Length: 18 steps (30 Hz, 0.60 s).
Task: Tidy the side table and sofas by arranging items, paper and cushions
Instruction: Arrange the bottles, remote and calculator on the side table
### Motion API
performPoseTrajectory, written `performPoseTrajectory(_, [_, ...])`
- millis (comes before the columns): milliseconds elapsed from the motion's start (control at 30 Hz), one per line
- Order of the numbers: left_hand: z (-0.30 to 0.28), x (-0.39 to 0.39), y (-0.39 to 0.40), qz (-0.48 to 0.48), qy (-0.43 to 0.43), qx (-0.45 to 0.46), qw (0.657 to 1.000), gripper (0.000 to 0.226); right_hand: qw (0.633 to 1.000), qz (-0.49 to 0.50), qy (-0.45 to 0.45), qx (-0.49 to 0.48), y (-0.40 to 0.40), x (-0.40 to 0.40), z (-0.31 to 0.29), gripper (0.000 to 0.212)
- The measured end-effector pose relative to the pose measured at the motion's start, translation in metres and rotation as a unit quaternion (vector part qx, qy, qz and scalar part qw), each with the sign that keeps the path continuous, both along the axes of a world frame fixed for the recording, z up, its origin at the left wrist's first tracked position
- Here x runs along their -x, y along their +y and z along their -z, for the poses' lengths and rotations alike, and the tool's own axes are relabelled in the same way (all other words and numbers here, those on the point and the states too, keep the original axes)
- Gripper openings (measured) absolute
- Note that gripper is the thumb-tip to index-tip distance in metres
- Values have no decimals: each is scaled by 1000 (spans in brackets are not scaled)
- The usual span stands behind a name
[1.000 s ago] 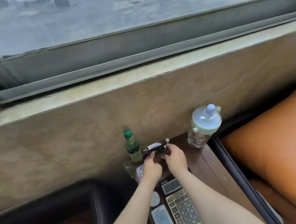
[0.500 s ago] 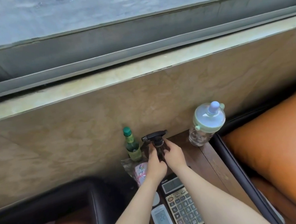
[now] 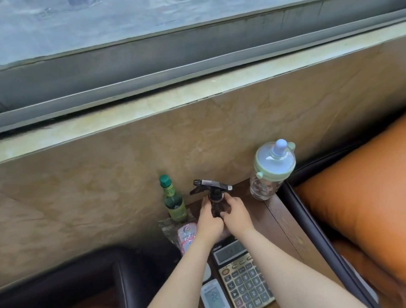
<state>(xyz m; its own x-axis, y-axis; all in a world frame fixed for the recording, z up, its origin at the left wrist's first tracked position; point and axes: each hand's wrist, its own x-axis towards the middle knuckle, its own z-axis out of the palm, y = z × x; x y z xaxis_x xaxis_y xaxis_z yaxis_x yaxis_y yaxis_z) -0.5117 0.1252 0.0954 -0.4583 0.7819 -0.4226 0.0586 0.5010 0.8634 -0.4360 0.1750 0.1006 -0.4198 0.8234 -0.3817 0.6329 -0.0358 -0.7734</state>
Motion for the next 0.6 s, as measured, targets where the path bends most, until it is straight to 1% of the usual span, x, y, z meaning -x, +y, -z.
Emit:
performPoseTrajectory(100, [-2, 0, 5, 6, 6, 16, 1000, 63, 1000, 15, -7, -17, 1, -5, -2, 46])
performPoseTrajectory(167, [-5, -1, 5, 10, 24, 33, 999, 58, 999, 28, 1, -19, 1, -6, -4, 38])
performPoseTrajectory(233, [-9, -3, 6, 13, 43, 63, 997, 57, 999, 26, 6, -23, 1, -6, -5, 39])
performPoseTrajectory(300, [-15, -4, 8, 6, 34, 73, 997, 60, 999, 26, 12, -23, 0, -6, -6, 43])
performPoseTrajectory(367, [-17, -3, 9, 9, 17, 57, 998, 66, 999, 34, 20, -20, -2, -6, -6, 46])
performPoseTrajectory(433, [-18, 0, 8, -7, -18, 32, 999, 73, 999, 42, 34, -8, -4, -10, -4, 50])
performPoseTrajectory(533, [-22, 4, 7, -34, -91, -4, 995, 68, 998, 41, 38, -11, -4, -15, -1, 51])
performPoseTrajectory(600, [-23, 5, 9, -36, -115, -22, 992, 61, 999, 37, 32, -21, -5, -18, 0, 49])
